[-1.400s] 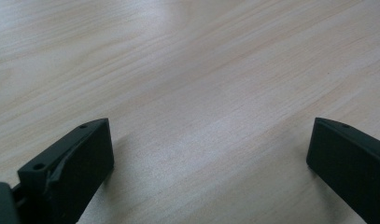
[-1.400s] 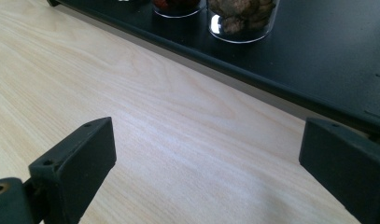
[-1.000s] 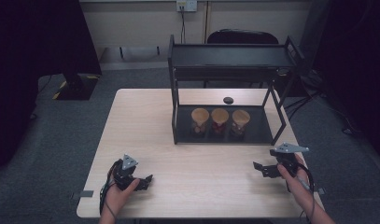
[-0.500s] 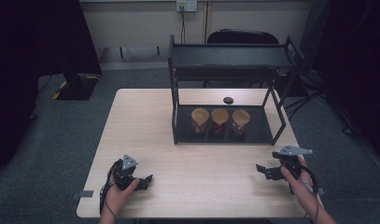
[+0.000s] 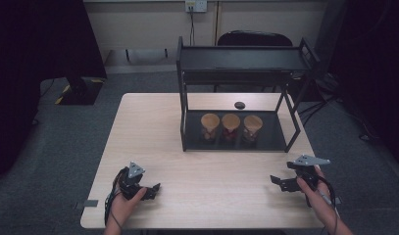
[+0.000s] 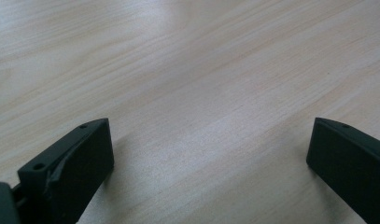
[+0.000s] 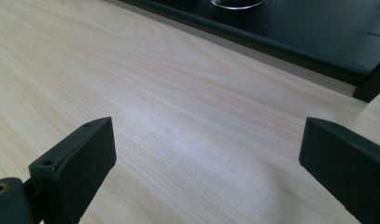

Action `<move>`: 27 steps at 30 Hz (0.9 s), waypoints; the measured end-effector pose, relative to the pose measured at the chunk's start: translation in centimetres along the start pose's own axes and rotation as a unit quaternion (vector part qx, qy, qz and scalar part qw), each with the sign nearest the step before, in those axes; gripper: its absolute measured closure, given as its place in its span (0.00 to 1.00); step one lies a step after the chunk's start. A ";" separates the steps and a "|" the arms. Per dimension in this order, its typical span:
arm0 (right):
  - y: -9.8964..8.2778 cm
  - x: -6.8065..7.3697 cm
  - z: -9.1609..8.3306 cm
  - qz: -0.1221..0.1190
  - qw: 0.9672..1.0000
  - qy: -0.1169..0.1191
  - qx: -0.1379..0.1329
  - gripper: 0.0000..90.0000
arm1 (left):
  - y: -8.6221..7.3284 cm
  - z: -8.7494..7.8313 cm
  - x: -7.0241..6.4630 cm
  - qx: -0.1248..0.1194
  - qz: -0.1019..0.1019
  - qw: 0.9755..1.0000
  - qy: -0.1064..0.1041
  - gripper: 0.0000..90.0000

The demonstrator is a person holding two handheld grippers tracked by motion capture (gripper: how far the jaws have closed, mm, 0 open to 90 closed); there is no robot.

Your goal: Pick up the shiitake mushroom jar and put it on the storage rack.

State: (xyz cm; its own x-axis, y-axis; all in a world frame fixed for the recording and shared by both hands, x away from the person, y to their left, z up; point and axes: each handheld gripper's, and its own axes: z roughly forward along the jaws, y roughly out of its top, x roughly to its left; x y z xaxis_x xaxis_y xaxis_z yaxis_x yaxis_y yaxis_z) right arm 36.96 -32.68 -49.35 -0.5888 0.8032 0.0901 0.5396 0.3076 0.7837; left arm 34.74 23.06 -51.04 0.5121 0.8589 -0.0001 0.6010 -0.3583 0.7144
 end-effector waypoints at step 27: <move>-2.0 -0.3 -1.1 0.003 1.000 0.010 0.005 0.03 | 0.0 0.0 0.0 0.000 0.000 1.000 0.000 0.00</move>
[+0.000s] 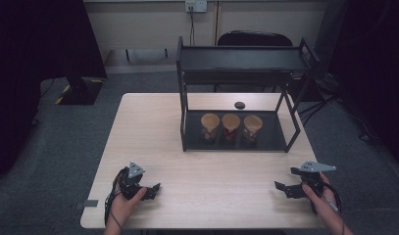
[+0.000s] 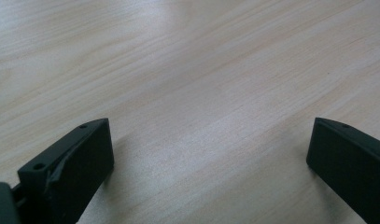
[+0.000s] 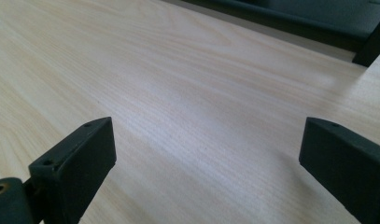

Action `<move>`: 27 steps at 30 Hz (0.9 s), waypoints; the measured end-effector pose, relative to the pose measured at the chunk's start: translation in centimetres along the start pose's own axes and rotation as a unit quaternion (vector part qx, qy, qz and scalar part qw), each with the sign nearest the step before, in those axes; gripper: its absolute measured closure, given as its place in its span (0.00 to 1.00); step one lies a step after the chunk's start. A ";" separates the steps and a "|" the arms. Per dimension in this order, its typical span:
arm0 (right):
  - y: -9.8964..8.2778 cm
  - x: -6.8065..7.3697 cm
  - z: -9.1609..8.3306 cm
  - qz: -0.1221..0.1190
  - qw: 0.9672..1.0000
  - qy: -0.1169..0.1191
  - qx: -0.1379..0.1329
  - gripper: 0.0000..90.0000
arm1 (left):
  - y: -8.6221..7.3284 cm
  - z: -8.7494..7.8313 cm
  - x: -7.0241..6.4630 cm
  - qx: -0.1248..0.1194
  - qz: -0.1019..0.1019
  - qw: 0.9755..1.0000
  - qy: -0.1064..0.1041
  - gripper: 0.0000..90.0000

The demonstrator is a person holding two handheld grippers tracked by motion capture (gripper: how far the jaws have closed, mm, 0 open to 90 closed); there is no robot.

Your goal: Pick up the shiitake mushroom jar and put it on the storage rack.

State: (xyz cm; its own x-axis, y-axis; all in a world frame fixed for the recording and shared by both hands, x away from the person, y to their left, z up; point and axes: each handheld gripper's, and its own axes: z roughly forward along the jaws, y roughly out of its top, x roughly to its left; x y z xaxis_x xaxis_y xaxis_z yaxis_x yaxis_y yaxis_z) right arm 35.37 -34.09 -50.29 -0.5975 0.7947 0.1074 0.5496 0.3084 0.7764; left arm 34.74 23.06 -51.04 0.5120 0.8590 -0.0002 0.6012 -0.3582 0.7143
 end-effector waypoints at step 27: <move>-1.5 -0.4 -1.1 -0.005 1.000 0.006 0.021 0.03 | 0.0 0.0 0.0 0.000 0.000 1.000 0.000 0.00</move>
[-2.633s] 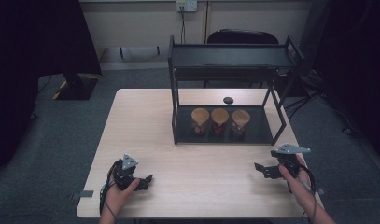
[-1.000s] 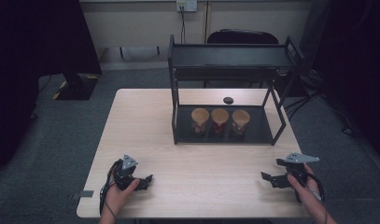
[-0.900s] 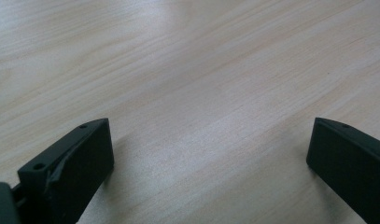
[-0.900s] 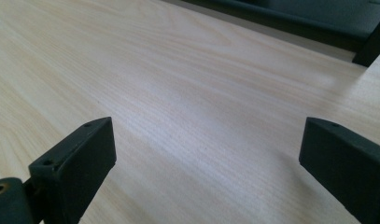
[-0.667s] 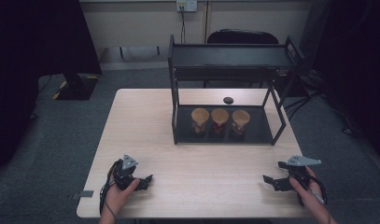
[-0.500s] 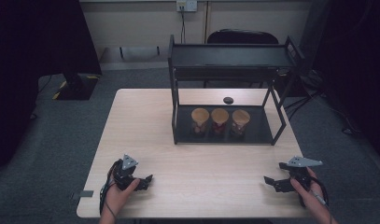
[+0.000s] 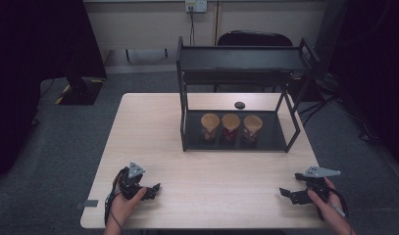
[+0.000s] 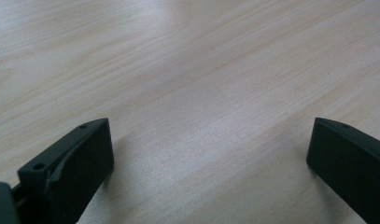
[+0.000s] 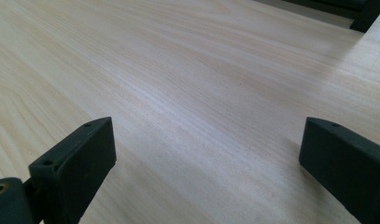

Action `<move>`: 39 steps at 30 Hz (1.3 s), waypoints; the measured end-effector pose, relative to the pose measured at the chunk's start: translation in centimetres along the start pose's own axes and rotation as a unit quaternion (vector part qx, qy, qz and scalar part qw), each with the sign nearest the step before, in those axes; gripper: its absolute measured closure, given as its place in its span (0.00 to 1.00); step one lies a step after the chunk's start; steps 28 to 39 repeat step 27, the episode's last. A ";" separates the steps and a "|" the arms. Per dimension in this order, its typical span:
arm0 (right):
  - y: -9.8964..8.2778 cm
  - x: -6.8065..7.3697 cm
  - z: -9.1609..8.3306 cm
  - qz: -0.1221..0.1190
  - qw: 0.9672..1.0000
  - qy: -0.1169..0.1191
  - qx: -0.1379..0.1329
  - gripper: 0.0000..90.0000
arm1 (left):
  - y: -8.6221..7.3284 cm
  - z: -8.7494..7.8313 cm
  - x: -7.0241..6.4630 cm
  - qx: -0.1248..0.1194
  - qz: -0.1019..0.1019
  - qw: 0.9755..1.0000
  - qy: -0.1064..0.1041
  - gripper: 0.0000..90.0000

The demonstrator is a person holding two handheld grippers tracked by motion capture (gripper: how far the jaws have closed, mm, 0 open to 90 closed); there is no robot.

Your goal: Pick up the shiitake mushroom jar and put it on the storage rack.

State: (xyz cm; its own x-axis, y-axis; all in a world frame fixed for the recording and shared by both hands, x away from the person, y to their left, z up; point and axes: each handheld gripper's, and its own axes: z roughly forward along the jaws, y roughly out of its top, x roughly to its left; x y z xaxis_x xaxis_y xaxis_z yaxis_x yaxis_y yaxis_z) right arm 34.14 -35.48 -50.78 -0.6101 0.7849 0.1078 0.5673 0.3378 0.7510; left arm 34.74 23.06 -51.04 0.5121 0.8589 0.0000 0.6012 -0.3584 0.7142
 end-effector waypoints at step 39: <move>-1.3 0.3 -1.5 -0.050 0.998 -0.003 0.035 0.02 | 0.0 0.0 0.0 0.000 0.000 1.000 -0.001 0.00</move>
